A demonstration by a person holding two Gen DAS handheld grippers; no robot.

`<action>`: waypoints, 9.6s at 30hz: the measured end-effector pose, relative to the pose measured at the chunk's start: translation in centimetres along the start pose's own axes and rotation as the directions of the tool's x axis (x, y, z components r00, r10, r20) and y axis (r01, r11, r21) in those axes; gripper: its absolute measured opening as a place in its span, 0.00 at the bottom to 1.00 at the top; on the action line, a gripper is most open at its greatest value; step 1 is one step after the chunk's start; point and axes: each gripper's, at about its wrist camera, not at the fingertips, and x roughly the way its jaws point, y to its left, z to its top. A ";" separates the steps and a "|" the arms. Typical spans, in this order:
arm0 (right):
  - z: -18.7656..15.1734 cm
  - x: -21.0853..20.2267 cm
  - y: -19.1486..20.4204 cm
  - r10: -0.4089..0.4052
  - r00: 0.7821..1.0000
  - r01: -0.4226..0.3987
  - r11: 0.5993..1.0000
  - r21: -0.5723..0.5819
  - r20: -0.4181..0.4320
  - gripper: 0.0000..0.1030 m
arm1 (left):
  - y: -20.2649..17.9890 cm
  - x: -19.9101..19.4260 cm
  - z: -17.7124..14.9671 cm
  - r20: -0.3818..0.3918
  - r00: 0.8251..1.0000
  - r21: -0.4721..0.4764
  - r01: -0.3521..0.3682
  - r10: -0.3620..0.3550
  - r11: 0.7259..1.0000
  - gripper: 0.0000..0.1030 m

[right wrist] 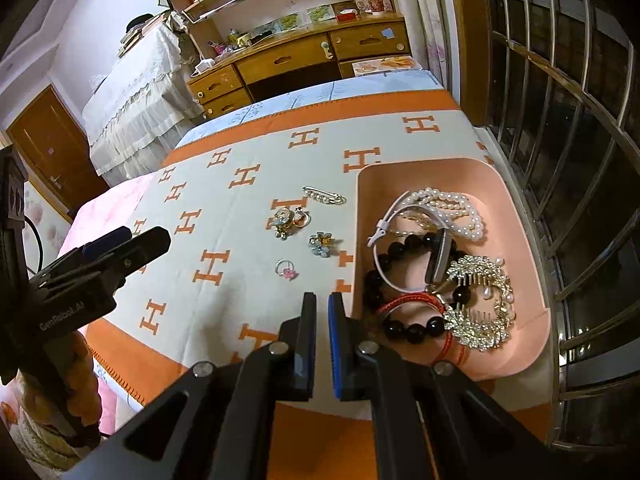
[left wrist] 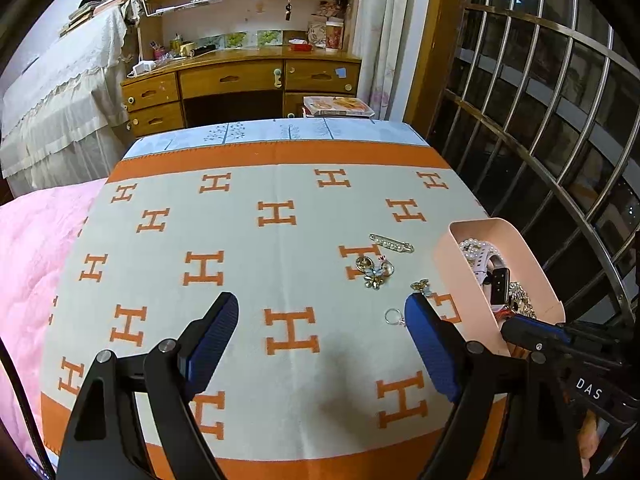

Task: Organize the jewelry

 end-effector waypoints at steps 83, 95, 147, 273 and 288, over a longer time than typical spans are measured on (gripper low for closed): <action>4.7 -0.4 -3.1 0.081 0.986 -0.091 0.994 0.060 0.143 0.19 | -3.0 12.0 1.3 -0.230 0.966 0.165 0.155 -0.114 0.974 0.73; 3.8 -0.1 -4.6 0.094 0.986 -0.109 0.989 0.103 0.137 0.19 | -7.9 11.6 0.5 -0.274 0.941 0.264 0.272 -0.199 0.925 0.41; 4.7 -1.4 -12.3 -0.020 0.986 -0.034 0.948 0.316 0.165 0.31 | -14.6 9.7 8.1 -0.209 0.913 0.146 0.384 -0.351 0.912 0.58; 3.2 -4.5 -9.3 0.098 0.990 -0.118 0.964 0.237 0.098 0.07 | -12.9 1.8 5.5 -0.092 0.921 0.322 0.387 -0.379 0.864 0.17; 0.5 -3.4 -11.7 0.039 0.999 -0.036 0.952 0.303 -0.004 0.10 | -17.3 2.1 0.1 -0.128 0.939 0.423 0.344 -0.320 0.838 0.66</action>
